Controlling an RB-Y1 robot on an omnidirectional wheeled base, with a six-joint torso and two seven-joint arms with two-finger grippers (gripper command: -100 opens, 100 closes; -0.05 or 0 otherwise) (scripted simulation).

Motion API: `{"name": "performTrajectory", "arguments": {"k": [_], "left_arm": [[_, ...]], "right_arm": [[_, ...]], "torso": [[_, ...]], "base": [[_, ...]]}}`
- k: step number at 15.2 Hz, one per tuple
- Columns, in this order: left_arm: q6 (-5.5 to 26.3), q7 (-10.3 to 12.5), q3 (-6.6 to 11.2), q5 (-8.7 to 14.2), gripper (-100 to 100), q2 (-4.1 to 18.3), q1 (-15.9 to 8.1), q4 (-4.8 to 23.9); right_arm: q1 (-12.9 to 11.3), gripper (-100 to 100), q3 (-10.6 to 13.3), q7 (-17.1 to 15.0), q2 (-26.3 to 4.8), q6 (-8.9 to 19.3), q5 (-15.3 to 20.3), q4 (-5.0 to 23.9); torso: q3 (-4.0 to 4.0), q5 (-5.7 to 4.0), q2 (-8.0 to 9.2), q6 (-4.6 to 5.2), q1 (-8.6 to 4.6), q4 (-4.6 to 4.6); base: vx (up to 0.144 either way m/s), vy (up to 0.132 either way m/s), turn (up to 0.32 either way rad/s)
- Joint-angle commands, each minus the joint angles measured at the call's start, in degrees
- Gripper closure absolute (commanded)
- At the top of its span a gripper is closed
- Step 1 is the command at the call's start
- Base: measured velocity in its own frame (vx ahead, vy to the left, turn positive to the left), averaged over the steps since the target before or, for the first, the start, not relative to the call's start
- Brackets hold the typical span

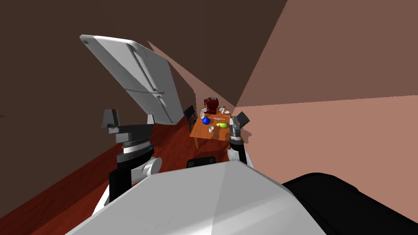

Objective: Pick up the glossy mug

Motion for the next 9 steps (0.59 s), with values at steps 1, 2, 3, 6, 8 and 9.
{"name": "performTrajectory", "arguments": {"k": [1,2,3,6,8,9], "left_arm": [[0.0,0.0,0.0,0.0,0,0.0,0.0,0.0],[0.0,0.0,-0.01,0.0,0,0.0,0.0,0.0],[0.0,0.0,-0.01,0.0,0,0.0,0.0,0.0],[0.0,0.0,-0.01,0.0,0,0.0,0.0,0.0],[0.0,0.0,-0.01,0.0,0,0.0,0.0,0.0],[0.0,0.0,-0.01,0.0,0,0.0,0.0,0.0]], "right_arm": [[0.1,-100,-0.1,0.6,-2.8,-0.2,0.5,1.7],[0.1,-100,-0.1,0.6,-2.8,-0.2,0.5,1.7],[0.2,-100,-0.2,1.0,-4.3,-0.4,0.8,2.9],[0.4,-100,-0.3,2.0,-7.8,-0.9,1.8,6.0],[0.6,-100,-0.4,2.7,-9.8,-1.2,2.4,7.9],[0.8,-100,-0.5,3.4,-11.7,-1.6,3.1,10.1]], "torso": [[0.0,0.0,0.0,0.0,0.0,0.0],[-0.01,0.01,-0.02,-0.03,0.06,0.0],[-0.02,0.02,-0.04,-0.02,0.12,-0.01],[-0.04,0.05,-0.07,-0.02,0.22,-0.02],[-0.05,0.06,-0.08,-0.06,0.29,-0.02],[-0.05,0.07,-0.08,-0.03,0.3,-0.02]], "base": [[0.007,0.032,0.161],[0.016,0.047,0.162],[0.02,0.053,0.12],[0.016,0.061,0.169],[0.017,0.082,0.24],[0.022,0.074,0.169]]}}
